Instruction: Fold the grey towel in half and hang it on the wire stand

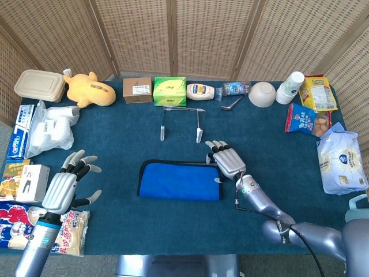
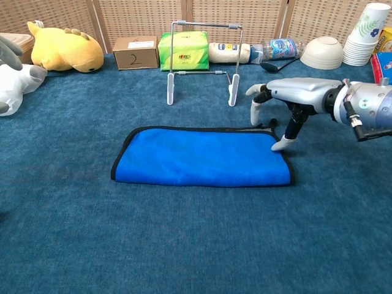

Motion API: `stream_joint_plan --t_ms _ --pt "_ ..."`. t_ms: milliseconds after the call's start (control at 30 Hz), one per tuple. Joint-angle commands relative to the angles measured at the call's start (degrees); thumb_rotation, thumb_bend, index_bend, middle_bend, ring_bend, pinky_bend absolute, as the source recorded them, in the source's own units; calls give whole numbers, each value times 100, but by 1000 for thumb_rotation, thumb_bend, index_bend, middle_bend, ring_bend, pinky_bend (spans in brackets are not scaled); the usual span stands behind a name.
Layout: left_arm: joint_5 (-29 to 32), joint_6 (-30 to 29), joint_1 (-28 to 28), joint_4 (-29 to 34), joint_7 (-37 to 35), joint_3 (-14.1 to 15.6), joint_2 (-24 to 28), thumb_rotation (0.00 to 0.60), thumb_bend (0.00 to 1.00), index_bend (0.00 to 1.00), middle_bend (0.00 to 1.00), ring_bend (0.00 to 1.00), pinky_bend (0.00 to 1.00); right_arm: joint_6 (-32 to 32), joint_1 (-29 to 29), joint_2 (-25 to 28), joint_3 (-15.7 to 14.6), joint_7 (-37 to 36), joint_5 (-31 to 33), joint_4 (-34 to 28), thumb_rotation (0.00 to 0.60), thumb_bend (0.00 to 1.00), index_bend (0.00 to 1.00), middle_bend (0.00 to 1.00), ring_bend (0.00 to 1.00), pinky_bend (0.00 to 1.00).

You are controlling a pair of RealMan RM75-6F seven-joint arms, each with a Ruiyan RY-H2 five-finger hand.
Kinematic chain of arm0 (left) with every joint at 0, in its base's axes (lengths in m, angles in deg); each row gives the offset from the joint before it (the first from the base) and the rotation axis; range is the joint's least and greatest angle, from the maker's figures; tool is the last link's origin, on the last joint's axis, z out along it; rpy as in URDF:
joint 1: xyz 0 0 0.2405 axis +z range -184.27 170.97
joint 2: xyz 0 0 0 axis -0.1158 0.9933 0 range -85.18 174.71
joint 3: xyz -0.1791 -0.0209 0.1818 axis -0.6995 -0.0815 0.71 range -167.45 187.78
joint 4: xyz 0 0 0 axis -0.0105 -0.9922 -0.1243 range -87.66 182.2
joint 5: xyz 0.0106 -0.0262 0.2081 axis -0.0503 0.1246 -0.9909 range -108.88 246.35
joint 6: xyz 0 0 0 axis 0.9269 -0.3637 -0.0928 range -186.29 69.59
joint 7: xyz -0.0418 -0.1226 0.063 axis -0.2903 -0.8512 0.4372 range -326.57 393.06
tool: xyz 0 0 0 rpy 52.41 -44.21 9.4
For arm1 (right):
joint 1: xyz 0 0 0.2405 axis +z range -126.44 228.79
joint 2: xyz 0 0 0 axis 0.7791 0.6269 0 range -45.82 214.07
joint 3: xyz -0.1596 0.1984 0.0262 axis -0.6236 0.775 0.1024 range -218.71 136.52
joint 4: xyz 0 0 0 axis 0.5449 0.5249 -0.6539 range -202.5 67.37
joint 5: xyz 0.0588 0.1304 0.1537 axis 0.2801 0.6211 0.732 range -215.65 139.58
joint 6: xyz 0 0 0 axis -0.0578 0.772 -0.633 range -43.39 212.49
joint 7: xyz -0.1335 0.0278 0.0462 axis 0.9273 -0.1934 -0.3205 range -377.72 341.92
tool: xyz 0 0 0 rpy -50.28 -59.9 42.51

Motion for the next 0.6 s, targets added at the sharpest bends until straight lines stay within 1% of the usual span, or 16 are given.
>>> stream_joint_plan --t_ms 33,200,600 --pt "-7 -1 7 -2 -10 5 5 600 333 351 215 23 46 57 -8 -55 -6 58 -6 71 600 141 352 60 0 0" --pt "-23 -6 23 -7 -36 11 18 600 333 351 214 22 46 121 -13 -153 -15 177 11 204 600 141 330 57 0 0" --pt "-56 -3 43 -27 -94 18 24 600 333 351 214 20 47 325 -28 -273 40 419 24 359 600 149 323 57 0 0"
